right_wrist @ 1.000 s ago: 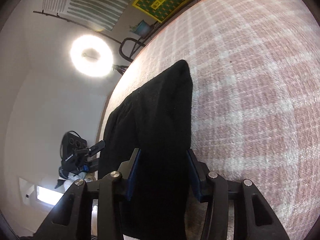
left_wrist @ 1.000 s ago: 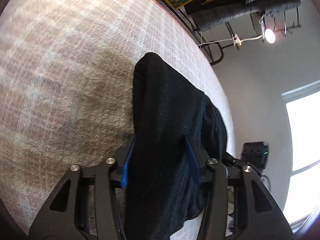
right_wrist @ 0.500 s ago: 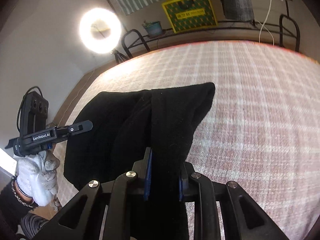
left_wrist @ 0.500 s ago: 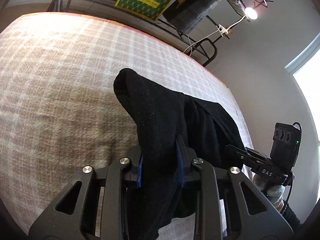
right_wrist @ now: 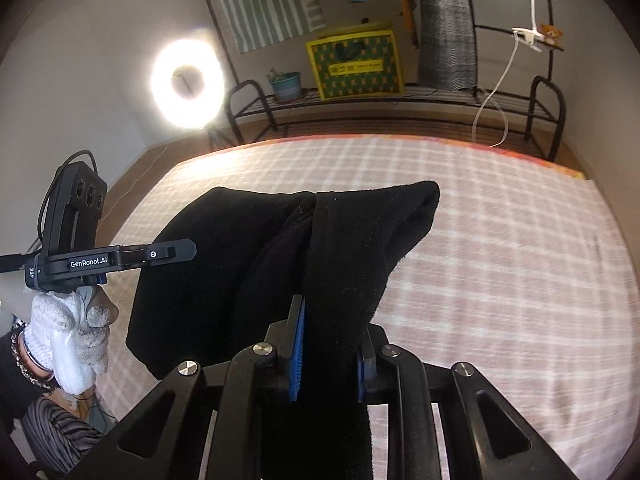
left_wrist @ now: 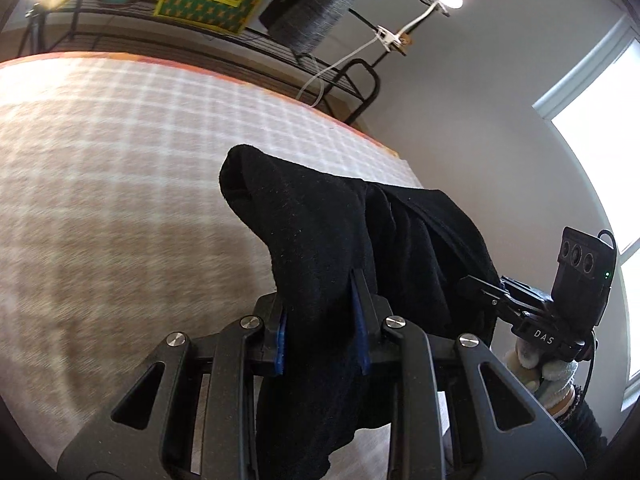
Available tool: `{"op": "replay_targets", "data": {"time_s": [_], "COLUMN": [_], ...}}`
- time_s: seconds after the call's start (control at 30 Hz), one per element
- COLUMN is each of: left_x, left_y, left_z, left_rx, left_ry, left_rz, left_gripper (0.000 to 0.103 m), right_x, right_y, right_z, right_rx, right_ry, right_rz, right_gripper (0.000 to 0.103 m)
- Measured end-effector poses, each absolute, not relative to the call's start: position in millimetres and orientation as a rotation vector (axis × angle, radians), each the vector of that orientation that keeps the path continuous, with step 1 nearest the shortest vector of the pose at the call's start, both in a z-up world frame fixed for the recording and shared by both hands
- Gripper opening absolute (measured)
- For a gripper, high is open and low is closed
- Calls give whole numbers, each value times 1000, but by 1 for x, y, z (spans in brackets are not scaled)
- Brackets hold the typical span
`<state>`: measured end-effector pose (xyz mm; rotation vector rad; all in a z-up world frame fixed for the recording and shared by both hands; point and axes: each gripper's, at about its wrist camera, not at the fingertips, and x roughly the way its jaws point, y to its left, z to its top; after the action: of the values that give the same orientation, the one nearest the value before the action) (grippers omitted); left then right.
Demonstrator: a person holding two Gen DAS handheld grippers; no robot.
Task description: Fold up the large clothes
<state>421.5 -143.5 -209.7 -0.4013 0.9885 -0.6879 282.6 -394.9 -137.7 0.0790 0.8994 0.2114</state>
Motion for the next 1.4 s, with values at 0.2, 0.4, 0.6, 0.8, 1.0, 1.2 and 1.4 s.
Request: {"op": "replay_targets", "data": {"time_s": [0.2, 0.4, 0.6, 0.8, 1.0, 1.2, 1.4], "left_x": [459, 509, 558, 596, 623, 639, 634], "left_y": [-227, -318, -399, -449, -478, -486, -493], "left_z": [-205, -201, -203, -217, -262, -287, -278], "left_rx": [-393, -376, -351, -355, -291, -222, -130], "left_ry": [972, 920, 851, 817, 884, 911, 901], "left_rz": [-758, -823, -850, -840, -748, -660, -635], "left_gripper": [24, 24, 24, 24, 24, 27, 29], "right_x": [298, 321, 362, 405, 448, 480, 477], "right_y": [-461, -535, -600, -654, -686, -700, -698], "right_z": [-121, -105, -95, -106, -153, -205, -209], "right_rx": [19, -9, -39, -66, -117, -248, -256], "right_ry": [873, 821, 757, 709, 767, 922, 934], "right_rz": [113, 19, -51, -88, -132, -351, -380], "right_gripper": [18, 18, 18, 18, 17, 18, 25]}}
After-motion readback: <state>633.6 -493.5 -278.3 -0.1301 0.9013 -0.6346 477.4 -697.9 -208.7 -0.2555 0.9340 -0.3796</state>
